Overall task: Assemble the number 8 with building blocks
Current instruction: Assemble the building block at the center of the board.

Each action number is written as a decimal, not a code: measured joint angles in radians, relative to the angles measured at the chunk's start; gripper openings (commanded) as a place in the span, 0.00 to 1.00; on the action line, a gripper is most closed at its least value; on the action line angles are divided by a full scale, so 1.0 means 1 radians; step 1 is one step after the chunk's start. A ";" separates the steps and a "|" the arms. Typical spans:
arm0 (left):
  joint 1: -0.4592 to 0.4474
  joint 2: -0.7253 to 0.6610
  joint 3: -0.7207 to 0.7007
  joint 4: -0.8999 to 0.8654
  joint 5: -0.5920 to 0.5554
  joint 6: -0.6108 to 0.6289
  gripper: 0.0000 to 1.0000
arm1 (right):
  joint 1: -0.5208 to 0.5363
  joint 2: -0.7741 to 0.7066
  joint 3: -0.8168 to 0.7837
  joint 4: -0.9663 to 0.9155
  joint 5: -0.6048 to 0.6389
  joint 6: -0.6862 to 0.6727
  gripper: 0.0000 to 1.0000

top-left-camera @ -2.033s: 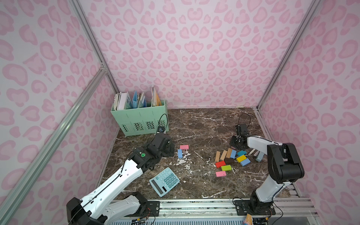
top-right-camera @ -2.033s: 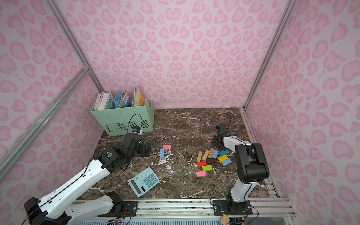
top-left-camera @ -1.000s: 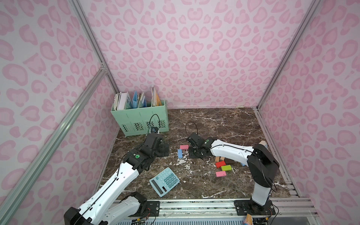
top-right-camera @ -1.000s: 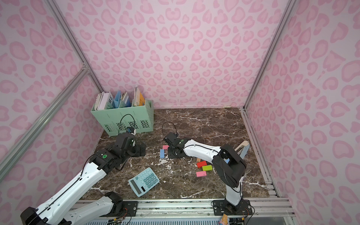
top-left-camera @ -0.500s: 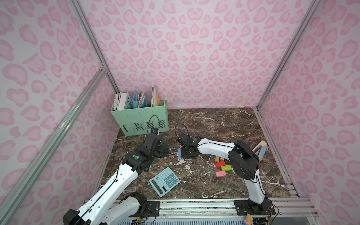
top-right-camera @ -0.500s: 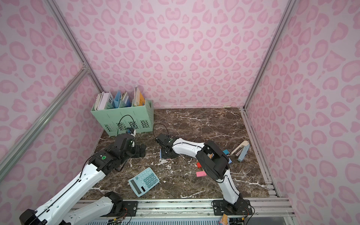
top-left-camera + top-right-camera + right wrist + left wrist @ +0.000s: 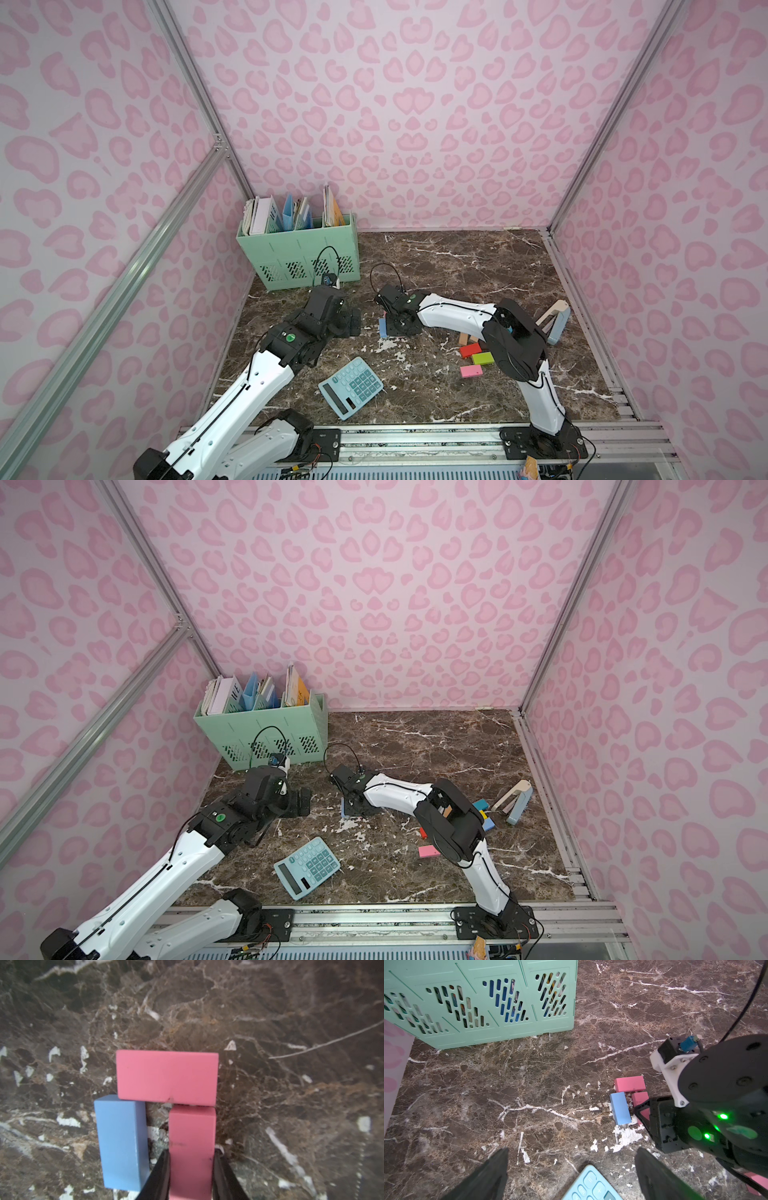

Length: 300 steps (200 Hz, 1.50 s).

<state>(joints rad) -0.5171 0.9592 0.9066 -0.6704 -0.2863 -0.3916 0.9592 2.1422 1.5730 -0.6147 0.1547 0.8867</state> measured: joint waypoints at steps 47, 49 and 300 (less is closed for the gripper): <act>0.000 -0.004 -0.005 0.001 0.004 -0.002 0.99 | -0.002 0.001 0.000 -0.013 0.027 0.017 0.34; 0.000 -0.004 -0.005 0.001 0.005 -0.002 0.99 | -0.002 0.001 0.000 -0.013 0.029 0.019 0.35; 0.002 -0.019 -0.018 0.005 0.011 -0.003 0.99 | -0.036 -0.088 -0.086 0.043 -0.040 0.001 0.67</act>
<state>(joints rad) -0.5156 0.9401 0.8883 -0.6659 -0.2756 -0.3946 0.9234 2.0544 1.4872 -0.5713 0.1150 0.8879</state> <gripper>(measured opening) 0.987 0.677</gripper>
